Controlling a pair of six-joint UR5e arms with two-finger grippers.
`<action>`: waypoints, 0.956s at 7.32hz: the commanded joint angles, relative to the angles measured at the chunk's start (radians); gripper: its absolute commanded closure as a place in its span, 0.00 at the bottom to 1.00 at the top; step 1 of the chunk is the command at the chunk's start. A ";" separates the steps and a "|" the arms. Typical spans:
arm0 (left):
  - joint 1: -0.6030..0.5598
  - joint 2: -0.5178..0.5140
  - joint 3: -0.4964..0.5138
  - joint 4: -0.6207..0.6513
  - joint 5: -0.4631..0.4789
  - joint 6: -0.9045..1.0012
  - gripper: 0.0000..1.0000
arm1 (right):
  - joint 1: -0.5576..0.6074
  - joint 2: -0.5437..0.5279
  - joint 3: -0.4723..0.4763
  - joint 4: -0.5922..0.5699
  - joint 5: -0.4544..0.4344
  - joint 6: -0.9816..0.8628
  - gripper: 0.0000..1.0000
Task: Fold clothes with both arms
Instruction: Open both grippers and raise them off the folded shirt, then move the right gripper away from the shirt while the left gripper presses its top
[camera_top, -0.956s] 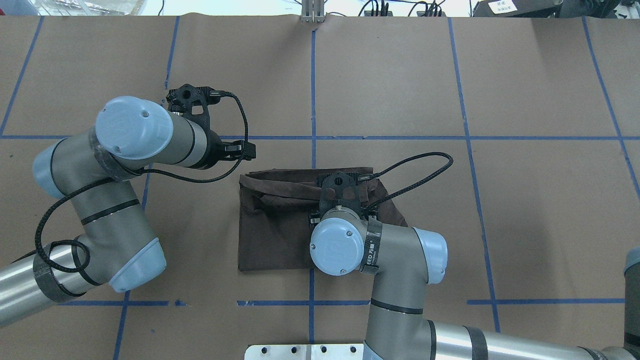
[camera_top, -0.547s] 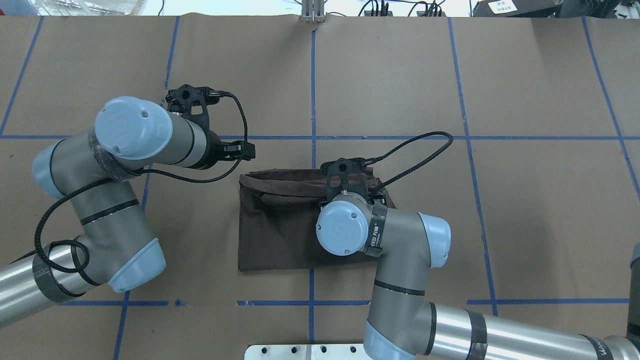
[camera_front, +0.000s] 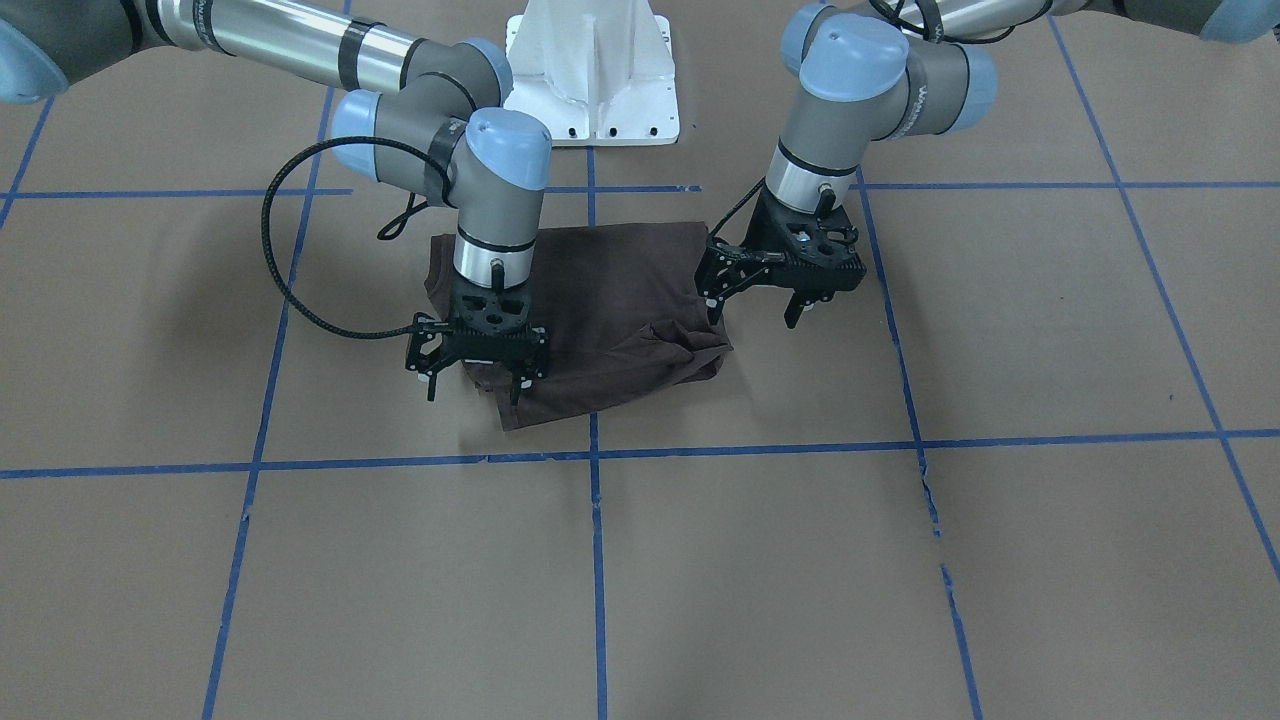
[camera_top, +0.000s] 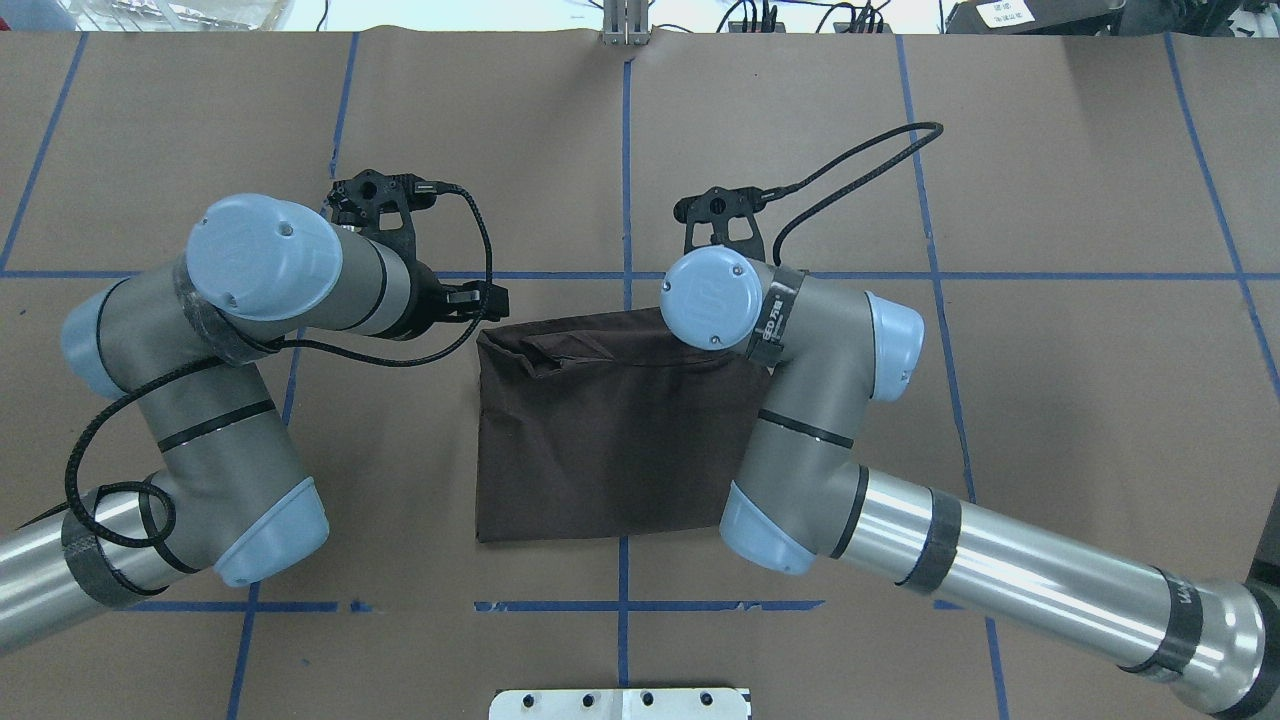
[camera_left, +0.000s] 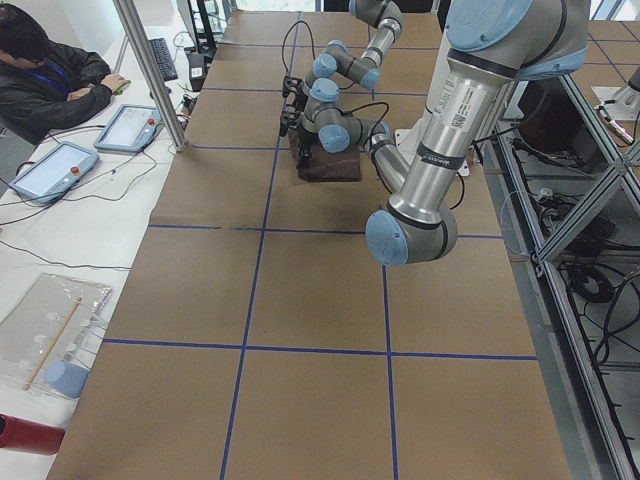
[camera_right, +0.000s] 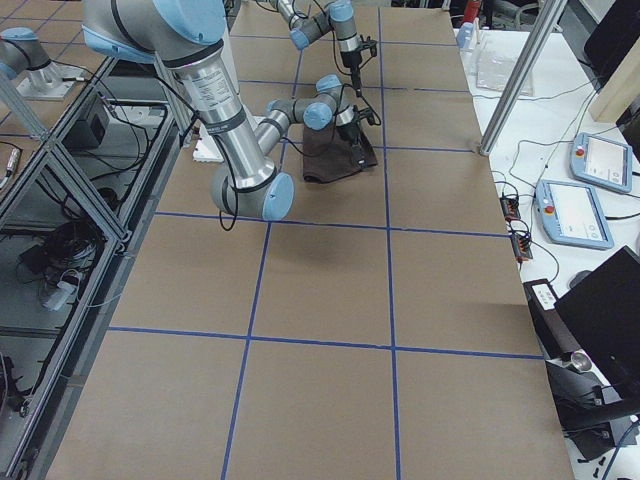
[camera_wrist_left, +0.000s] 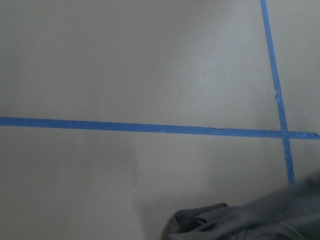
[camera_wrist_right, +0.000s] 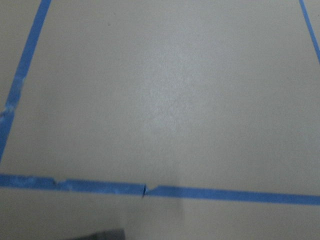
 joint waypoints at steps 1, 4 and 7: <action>0.014 -0.001 0.016 0.003 0.003 -0.023 0.00 | 0.134 0.035 -0.048 0.081 0.240 -0.013 0.00; 0.153 -0.016 0.048 0.011 0.108 -0.030 0.00 | 0.134 0.026 0.004 0.103 0.277 -0.013 0.00; 0.193 -0.033 0.102 0.011 0.113 -0.030 0.00 | 0.134 0.007 0.012 0.106 0.272 -0.014 0.00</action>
